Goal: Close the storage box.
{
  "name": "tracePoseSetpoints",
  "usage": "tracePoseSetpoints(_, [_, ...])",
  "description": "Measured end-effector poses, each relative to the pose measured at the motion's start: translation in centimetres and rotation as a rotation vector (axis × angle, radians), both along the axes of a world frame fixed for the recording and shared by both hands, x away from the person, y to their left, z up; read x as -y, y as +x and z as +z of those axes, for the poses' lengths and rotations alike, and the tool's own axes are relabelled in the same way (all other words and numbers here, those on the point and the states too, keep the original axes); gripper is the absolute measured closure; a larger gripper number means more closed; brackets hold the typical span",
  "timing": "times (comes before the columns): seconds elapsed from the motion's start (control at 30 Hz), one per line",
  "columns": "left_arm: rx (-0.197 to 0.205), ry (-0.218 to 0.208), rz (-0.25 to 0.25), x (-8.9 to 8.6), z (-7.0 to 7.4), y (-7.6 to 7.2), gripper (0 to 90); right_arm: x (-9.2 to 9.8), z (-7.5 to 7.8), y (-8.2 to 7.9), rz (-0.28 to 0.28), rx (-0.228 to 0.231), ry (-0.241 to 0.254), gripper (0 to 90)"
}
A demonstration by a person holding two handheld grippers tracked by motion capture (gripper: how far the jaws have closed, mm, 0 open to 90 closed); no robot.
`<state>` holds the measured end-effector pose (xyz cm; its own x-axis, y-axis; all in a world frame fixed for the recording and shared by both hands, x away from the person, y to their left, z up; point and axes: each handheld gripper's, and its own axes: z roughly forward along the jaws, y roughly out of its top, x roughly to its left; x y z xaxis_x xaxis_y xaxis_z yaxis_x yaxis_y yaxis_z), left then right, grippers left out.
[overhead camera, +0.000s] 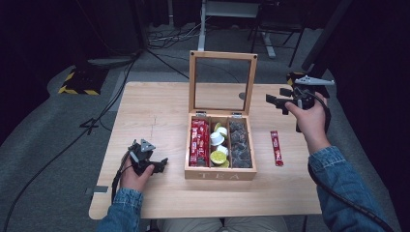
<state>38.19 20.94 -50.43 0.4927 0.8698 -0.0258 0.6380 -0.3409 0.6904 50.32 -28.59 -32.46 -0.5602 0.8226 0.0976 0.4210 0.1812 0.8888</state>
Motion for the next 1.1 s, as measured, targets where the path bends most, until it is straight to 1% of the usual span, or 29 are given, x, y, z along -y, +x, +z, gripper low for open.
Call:
tracePoseSetpoints(0.03, [0.000,0.000,0.000,0.0,0.0,0.0,13.1,-0.2,0.1,0.3,0.002,0.003,0.001,25.3])
tracePoseSetpoints(0.07, [0.000,-0.001,0.001,0.0,0.0,0.0,13.1,-0.2,0.1,0.3,0.002,0.003,0.001,25.3])
tracePoseSetpoints(0.1, [0.000,0.000,0.001,0.0,0.0,0.0,13.1,-0.5,0.4,1.0,0.011,0.005,0.010,25.1])
tracePoseSetpoints(0.13, [-0.002,0.001,-0.001,0.0,0.0,0.0,13.1,-0.5,0.4,1.0,0.011,0.005,0.010,25.1])
tracePoseSetpoints(0.17, [-0.001,0.001,-0.001,0.0,0.0,0.0,13.1,-0.8,0.6,1.7,0.018,0.007,0.014,24.6])
tracePoseSetpoints(0.2, [-0.001,0.001,-0.001,0.0,0.0,0.0,13.1,-0.9,0.7,2.1,0.018,0.007,0.016,24.4])
tracePoseSetpoints(0.23, [-0.001,0.001,-0.001,0.0,0.0,0.0,13.1,-0.9,0.7,2.1,0.018,0.007,0.016,24.4])
tracePoseSetpoints(0.27, [-0.004,0.001,0.000,0.0,0.0,0.0,13.1,-1.2,0.9,2.8,0.019,0.006,0.016,24.3])
tracePoseSetpoints(0.3, [-0.004,0.001,0.000,0.0,0.0,0.0,13.1,-1.2,0.9,2.8,0.019,0.006,0.016,24.3])
tracePoseSetpoints(0.33, [-0.002,-0.001,0.005,0.0,0.0,-0.1,13.1,-1.5,1.1,3.5,0.017,0.011,0.013,24.1])
tracePoseSetpoints(0.37, [-0.002,-0.001,0.005,0.0,0.0,-0.1,13.1,-1.5,1.1,3.5,0.017,0.011,0.013,24.1])
tracePoseSetpoints(0.4, [-0.001,0.000,0.005,0.0,0.0,-0.1,13.1,-1.9,1.3,4.2,0.017,0.015,0.013,24.1])
tracePoseSetpoints(0.43, [-0.001,0.000,0.005,0.0,0.0,-0.1,13.1,-1.9,1.3,4.2,0.017,0.015,0.013,24.1])
tracePoseSetpoints(0.5, [0.000,0.001,0.006,0.0,0.0,-0.1,13.1,-2.5,1.4,5.2,0.021,0.021,0.011,24.0])
tracePoseSetpoints(0.67, [0.001,0.001,0.008,-0.2,0.0,-0.3,13.1,-3.4,1.3,7.2,0.016,0.019,0.018,24.2])
tracePoseSetpoints(0.7, [0.001,0.001,0.008,-0.2,0.0,-0.3,13.1,-3.4,1.3,7.2,0.016,0.019,0.018,24.2])
tracePoseSetpoints(0.73, [0.001,-0.002,0.009,-0.2,0.0,-0.4,13.1,-3.7,1.2,7.9,0.016,0.020,0.024,24.5])
tracePoseSetpoints(0.83, [-0.002,-0.002,0.007,-0.3,0.0,-0.4,13.1,-4.0,0.9,9.0,0.019,0.018,0.037,25.0])
tracePoseSetpoints(0.9, [-0.002,-0.002,0.007,-0.3,0.0,-0.4,13.1,-4.1,0.9,9.3,0.020,0.015,0.040,25.2])
tracePoseSetpoints(0.97, [-0.004,-0.001,-0.001,-0.3,0.0,-0.4,13.1,-4.5,0.6,10.1,0.023,0.013,0.042,26.1])
tracePoseSetpoints(1.0, [-0.004,-0.001,-0.001,-0.3,0.0,-0.4,13.1,-4.5,0.6,10.1,0.023,0.013,0.042,26.1])
tracePoseSetpoints(1.03, [-0.005,-0.005,0.002,-0.3,0.0,-0.4,13.1,-4.8,0.4,10.6,0.032,0.007,0.045,26.5])
tracePoseSetpoints(1.07, [-0.005,-0.005,0.003,-0.3,0.0,-0.4,13.1,-4.8,0.4,10.6,0.032,0.007,0.045,26.5])
tracePoseSetpoints(1.1, [-0.004,-0.002,0.002,-0.3,0.0,-0.4,13.1,-5.1,0.2,10.9,0.040,0.000,0.043,27.5])
